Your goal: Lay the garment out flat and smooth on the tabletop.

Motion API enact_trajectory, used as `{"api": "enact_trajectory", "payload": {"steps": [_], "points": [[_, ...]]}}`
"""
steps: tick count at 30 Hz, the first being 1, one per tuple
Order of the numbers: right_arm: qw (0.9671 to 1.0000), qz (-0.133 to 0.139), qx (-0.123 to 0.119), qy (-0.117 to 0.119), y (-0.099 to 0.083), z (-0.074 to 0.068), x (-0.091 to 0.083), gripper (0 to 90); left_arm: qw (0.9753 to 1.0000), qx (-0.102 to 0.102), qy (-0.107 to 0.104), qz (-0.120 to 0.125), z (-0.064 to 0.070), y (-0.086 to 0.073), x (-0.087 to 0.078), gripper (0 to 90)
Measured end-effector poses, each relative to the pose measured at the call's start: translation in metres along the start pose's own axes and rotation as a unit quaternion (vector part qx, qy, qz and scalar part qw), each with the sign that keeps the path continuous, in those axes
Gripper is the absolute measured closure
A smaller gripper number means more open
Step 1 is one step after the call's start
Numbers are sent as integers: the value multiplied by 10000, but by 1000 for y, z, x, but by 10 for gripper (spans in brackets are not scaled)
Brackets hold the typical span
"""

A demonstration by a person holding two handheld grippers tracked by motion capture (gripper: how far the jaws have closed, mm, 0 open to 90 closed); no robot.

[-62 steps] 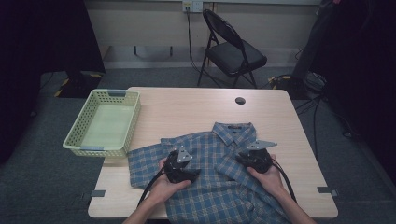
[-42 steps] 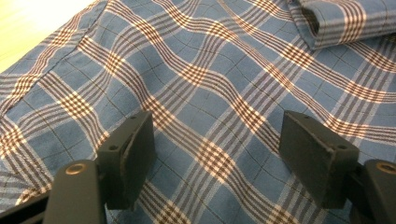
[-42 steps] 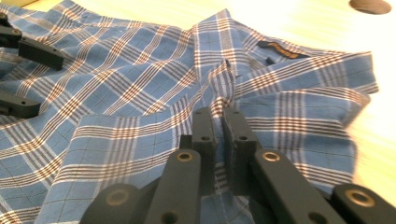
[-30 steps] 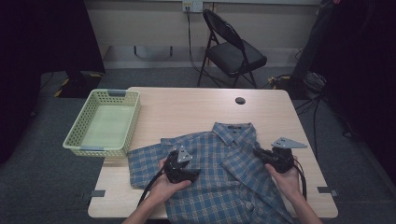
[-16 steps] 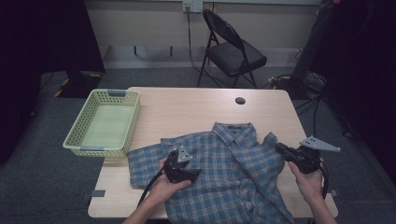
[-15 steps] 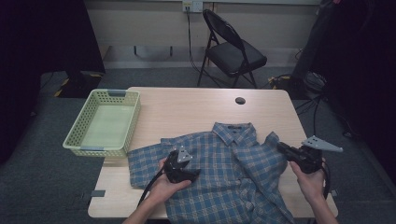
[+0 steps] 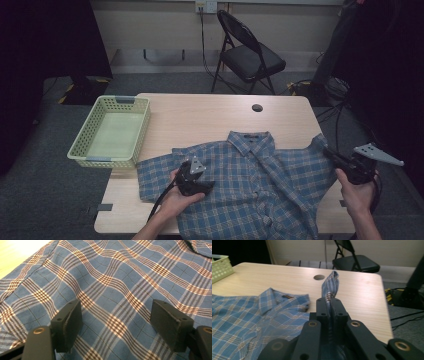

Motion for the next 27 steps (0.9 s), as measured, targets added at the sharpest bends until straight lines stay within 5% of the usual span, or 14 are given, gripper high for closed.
{"api": "enact_trajectory", "payload": {"steps": [10, 13, 27], "points": [[9985, 221, 20, -508, 14, 39, -26, 870, 10000, -7, 15, -3, 0, 0, 0, 249], [9961, 226, 8, -847, 14, 54, -34, 870, 10000, -10, 78, -14, -1, 0, 0, 238], [9875, 83, 360, -1533, -7, 108, -54, 871, 9998, -118, 147, 5, -3, 1, 1, 222]]}}
Point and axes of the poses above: each handheld gripper's, and its own axes: x roughly forward along the jaws, y roughly out of its top, z roughly to its right, the point moved 6 cm from there along x, roughly forward along the jaws, and after that the axes turned 13 degrees about -y, right-handed, at the moved point
